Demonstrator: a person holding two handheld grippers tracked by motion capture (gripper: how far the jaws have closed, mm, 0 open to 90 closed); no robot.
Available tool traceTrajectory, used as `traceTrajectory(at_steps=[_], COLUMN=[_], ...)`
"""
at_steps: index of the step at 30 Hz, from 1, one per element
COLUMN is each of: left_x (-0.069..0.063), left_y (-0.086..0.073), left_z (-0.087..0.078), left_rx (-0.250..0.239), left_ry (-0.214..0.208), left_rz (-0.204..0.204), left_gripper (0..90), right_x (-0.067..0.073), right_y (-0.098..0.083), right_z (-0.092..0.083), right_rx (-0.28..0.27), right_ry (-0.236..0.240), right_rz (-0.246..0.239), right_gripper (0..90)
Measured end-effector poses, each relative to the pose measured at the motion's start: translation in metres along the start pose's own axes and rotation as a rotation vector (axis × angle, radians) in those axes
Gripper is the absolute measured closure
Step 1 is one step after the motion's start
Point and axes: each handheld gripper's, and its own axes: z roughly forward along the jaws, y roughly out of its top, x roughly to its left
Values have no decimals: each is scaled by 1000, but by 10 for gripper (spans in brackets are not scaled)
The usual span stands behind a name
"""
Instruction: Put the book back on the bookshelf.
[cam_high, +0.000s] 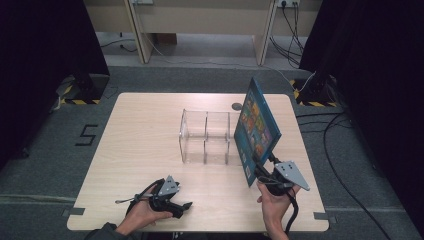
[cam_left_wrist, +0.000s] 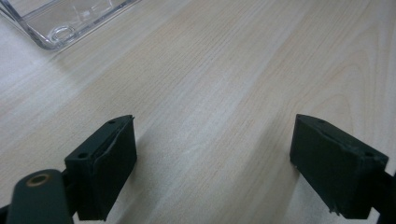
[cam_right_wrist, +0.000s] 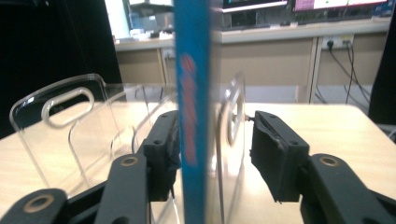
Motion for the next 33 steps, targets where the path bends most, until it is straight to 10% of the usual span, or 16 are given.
traceTrajectory(at_steps=[16, 24, 33], left_x=[0, 0, 0], left_y=[0, 0, 0], left_z=[0, 0, 0], left_rx=[1, 1, 0], left_ry=[0, 1, 0], left_rz=[0, -2, -1], left_gripper=[136, 135, 134], right_x=[0, -2, 5], right_y=[-33, -37, -38], right_z=[-22, -23, -19], right_rx=[152, 138, 147], right_ry=[113, 147, 153], right_rz=[98, 272, 218], right_gripper=[636, 749, 737])
